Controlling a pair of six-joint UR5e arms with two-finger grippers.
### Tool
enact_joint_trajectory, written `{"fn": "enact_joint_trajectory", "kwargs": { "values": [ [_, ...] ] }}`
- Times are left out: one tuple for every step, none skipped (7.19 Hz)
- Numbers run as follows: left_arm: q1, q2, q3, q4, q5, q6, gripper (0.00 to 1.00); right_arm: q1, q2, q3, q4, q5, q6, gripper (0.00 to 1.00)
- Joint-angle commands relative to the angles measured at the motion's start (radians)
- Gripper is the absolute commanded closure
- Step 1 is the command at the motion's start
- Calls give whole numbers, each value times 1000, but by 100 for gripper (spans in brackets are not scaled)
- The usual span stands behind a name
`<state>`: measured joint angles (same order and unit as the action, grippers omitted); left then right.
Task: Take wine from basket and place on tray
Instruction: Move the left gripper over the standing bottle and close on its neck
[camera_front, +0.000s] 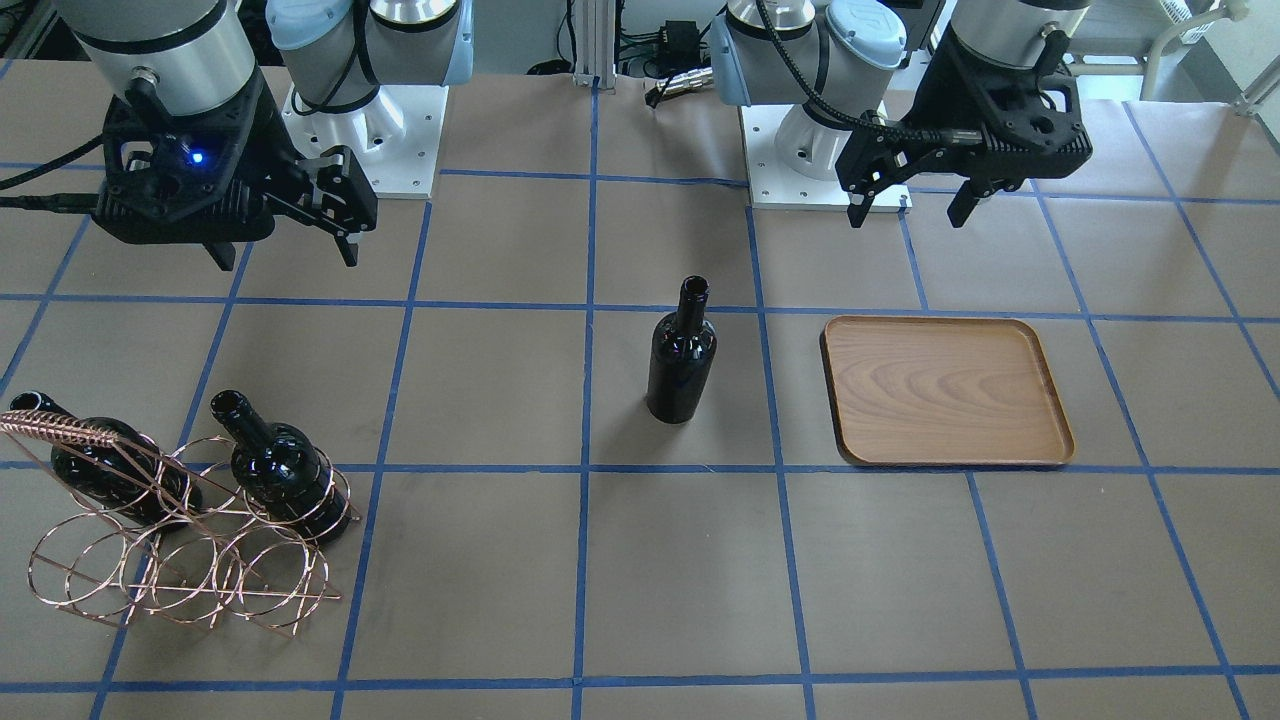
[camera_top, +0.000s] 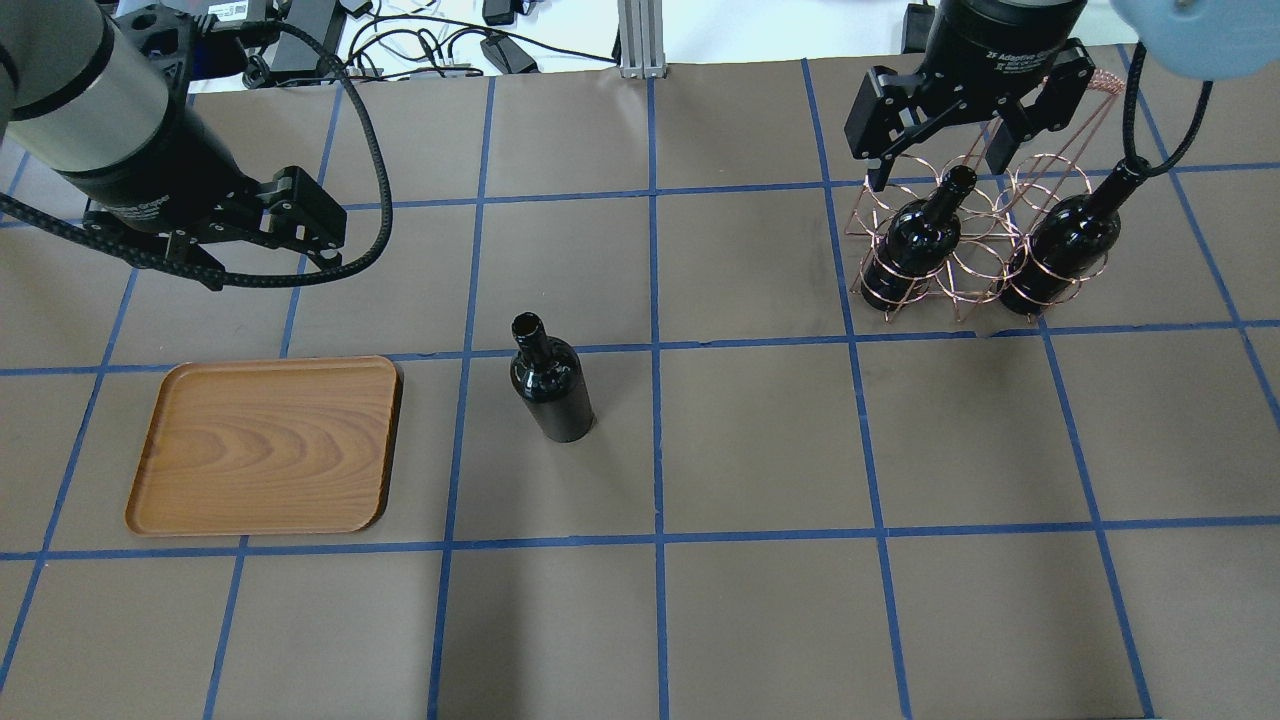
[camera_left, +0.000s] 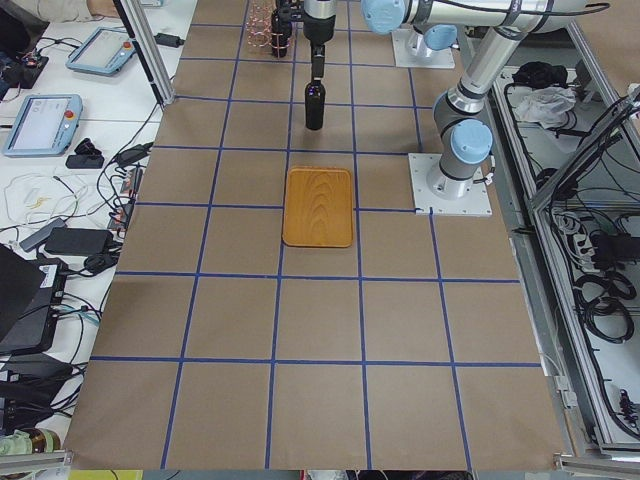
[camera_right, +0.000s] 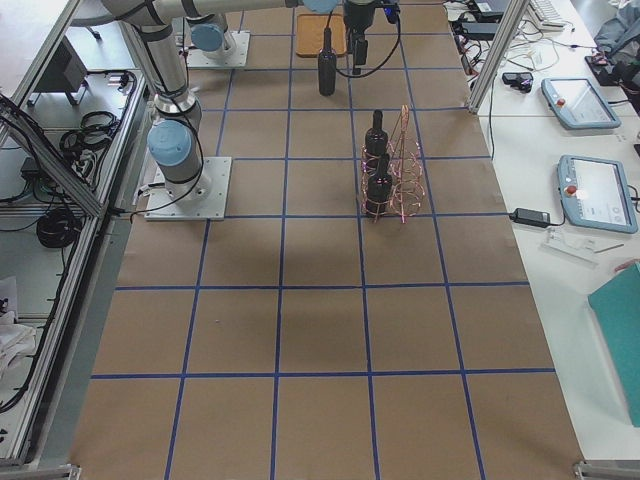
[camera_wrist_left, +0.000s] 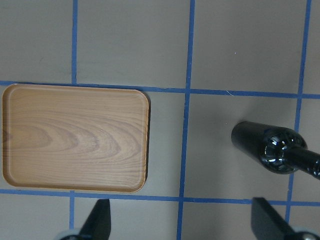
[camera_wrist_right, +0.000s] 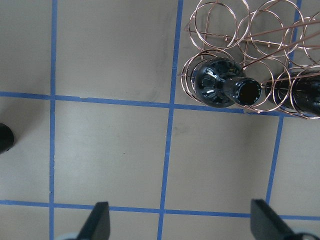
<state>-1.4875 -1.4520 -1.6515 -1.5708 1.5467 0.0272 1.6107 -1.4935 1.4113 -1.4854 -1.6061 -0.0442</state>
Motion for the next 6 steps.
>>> {"fn": "enact_joint_trajectory", "kwargs": {
  "values": [
    [-70, -34, 12, 11, -4, -12, 0, -5, -11, 5, -12, -8, 7, 1],
    [-156, -54, 30, 14, -3, -35, 0, -2, -16, 6, -10, -6, 9, 1],
    [-213, -77, 47, 15, -7, -36, 0, -2, -16, 6, -9, -8, 9, 1],
    [-252, -96, 61, 20, -14, -59, 0, -2, -17, 6, -9, -3, 10, 1],
    [-267, -125, 59, 50, -16, -78, 0, -2, -17, 6, -10, -3, 10, 1],
    [-276, -160, 59, 69, -17, -79, 0, -2, -16, 8, -9, -3, 10, 1]
  ]
}}
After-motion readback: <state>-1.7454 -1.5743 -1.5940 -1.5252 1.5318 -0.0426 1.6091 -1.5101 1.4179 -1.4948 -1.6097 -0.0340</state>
